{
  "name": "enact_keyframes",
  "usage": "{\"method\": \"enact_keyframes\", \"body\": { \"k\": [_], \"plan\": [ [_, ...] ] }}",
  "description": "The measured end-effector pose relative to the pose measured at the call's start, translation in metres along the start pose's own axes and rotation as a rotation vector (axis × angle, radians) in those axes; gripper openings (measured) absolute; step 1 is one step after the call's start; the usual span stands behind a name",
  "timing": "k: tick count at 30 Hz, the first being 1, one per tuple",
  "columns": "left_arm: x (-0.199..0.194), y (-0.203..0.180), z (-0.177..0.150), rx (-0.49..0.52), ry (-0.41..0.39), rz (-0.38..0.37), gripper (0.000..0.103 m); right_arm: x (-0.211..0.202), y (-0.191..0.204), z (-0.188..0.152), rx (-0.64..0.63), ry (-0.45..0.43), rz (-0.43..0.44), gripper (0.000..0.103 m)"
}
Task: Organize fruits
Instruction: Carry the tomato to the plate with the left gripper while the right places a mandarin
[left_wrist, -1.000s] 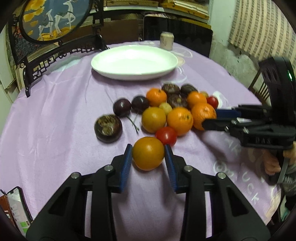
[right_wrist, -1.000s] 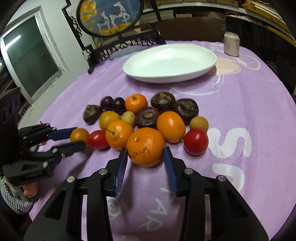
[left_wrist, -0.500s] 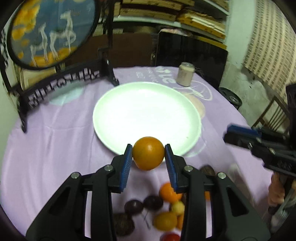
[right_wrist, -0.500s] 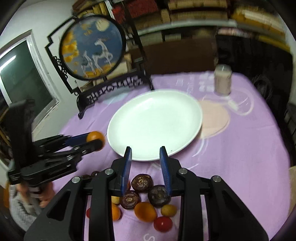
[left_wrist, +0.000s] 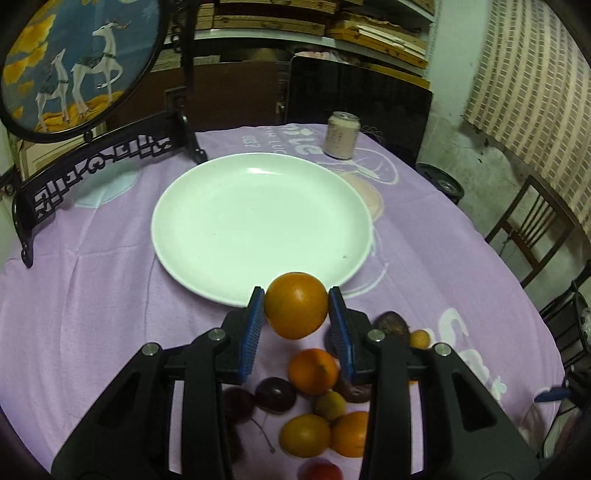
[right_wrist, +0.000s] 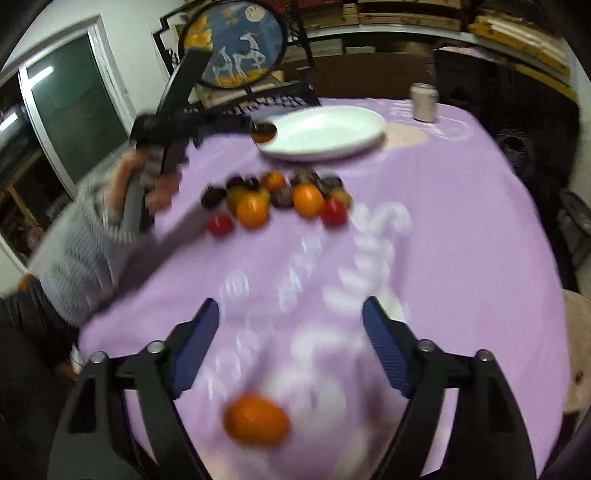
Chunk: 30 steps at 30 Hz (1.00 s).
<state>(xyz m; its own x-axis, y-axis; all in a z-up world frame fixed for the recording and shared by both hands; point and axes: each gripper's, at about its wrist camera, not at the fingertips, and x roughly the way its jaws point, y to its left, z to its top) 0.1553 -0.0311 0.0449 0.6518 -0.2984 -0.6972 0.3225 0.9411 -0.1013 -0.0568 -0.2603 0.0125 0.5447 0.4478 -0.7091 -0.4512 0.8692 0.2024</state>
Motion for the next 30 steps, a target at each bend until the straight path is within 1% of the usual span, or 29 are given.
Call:
{"method": "enact_keyframes", "body": {
  "k": [2, 4, 5, 6, 7, 10, 11, 13, 14, 15, 16, 17, 18, 19, 23, 26, 28, 30],
  "plan": [
    [-0.002, -0.004, -0.003, 0.013, -0.002, -0.006, 0.036, -0.01, 0.006, -0.021, 0.01, 0.022, 0.011, 0.081],
    [-0.002, -0.01, -0.005, 0.029, 0.0, -0.013, 0.036, -0.02, 0.015, -0.038, 0.018, 0.025, 0.043, 0.081],
    [-0.002, -0.012, -0.006, 0.033, 0.002, -0.016, 0.036, -0.021, 0.02, -0.043, 0.017, 0.023, 0.046, 0.081],
    [-0.001, -0.014, -0.007, 0.037, 0.003, -0.019, 0.036, -0.018, 0.025, -0.046, 0.008, 0.028, 0.029, 0.081],
    [-0.001, -0.016, -0.008, 0.04, 0.005, -0.02, 0.036, -0.014, 0.028, -0.044, 0.0, 0.032, 0.019, 0.081],
    [-0.001, -0.017, -0.011, 0.048, 0.006, -0.018, 0.036, 0.005, 0.036, -0.042, -0.009, 0.051, 0.026, 0.08],
    [-0.001, -0.017, -0.012, 0.047, 0.006, -0.019, 0.036, 0.009, 0.038, -0.041, -0.016, 0.051, 0.012, 0.08],
    [-0.001, -0.016, -0.012, 0.038, 0.007, -0.02, 0.036, 0.019, 0.038, -0.033, -0.019, 0.043, -0.041, 0.08],
    [-0.001, -0.015, -0.013, 0.033, 0.008, -0.02, 0.036, 0.024, 0.036, -0.03, -0.007, 0.041, -0.038, 0.078],
    [0.0, -0.013, -0.013, 0.029, 0.01, -0.02, 0.036, 0.029, 0.033, -0.027, 0.013, 0.051, -0.025, 0.073],
    [0.001, -0.012, -0.013, 0.026, 0.012, -0.019, 0.036, 0.033, 0.03, -0.026, 0.026, 0.066, -0.014, 0.06],
    [0.001, -0.01, -0.013, 0.024, 0.014, -0.017, 0.036, 0.042, 0.028, -0.025, 0.039, 0.106, 0.011, 0.047],
    [0.002, -0.009, -0.013, 0.02, 0.016, -0.016, 0.036, 0.044, 0.026, -0.027, 0.048, 0.114, 0.034, 0.044],
    [0.003, -0.008, -0.013, 0.018, 0.019, -0.015, 0.036, 0.043, 0.026, -0.027, 0.045, 0.111, 0.036, 0.043],
    [0.01, -0.001, -0.012, 0.005, 0.037, -0.009, 0.036, 0.038, 0.023, -0.025, 0.046, 0.122, 0.054, 0.042],
    [0.015, 0.001, -0.008, 0.004, 0.044, 0.0, 0.036, 0.034, 0.014, -0.005, 0.047, 0.093, 0.066, 0.042],
    [0.019, 0.003, -0.001, -0.003, 0.039, 0.013, 0.036, 0.032, 0.005, 0.027, 0.036, 0.046, 0.076, 0.042],
    [0.024, 0.007, 0.009, -0.016, 0.036, 0.02, 0.036, 0.037, -0.005, 0.068, 0.021, -0.006, 0.059, 0.042]
  ]
}}
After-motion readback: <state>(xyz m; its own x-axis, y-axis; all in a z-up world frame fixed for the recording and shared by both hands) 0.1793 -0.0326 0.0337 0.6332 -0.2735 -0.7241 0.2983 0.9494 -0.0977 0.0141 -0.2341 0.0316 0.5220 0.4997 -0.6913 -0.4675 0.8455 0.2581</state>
